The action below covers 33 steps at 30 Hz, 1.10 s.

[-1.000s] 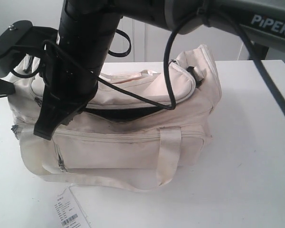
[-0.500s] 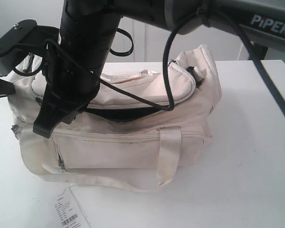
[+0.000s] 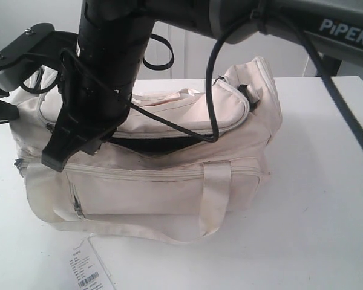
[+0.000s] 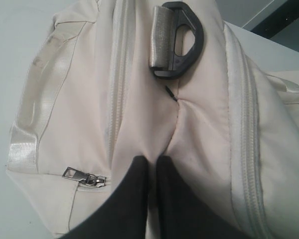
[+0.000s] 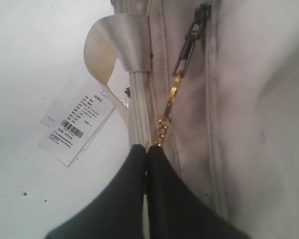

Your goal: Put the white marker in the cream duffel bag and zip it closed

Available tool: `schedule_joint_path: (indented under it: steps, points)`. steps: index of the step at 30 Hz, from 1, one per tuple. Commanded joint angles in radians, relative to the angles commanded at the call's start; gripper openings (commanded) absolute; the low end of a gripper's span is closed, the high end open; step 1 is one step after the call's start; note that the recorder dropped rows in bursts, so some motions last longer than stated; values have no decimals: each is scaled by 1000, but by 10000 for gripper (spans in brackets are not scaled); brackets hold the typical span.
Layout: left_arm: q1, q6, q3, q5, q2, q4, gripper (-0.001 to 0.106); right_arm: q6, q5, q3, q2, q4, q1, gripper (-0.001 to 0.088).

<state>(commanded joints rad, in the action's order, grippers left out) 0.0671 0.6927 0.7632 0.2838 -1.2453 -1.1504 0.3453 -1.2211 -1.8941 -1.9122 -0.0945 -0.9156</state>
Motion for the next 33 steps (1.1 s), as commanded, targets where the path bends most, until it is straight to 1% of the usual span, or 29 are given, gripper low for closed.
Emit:
schedule_joint_path:
  steps: [15,27,33]
  points:
    - [0,2,0,-2,0,0,0,-78,0,2,0,17,0,0]
    - [0,2,0,-4,0,0,0,-87,0,2,6,17,0,0]
    - [0,2,0,-6,0,0,0,-85,0,71,32,24,0,0]
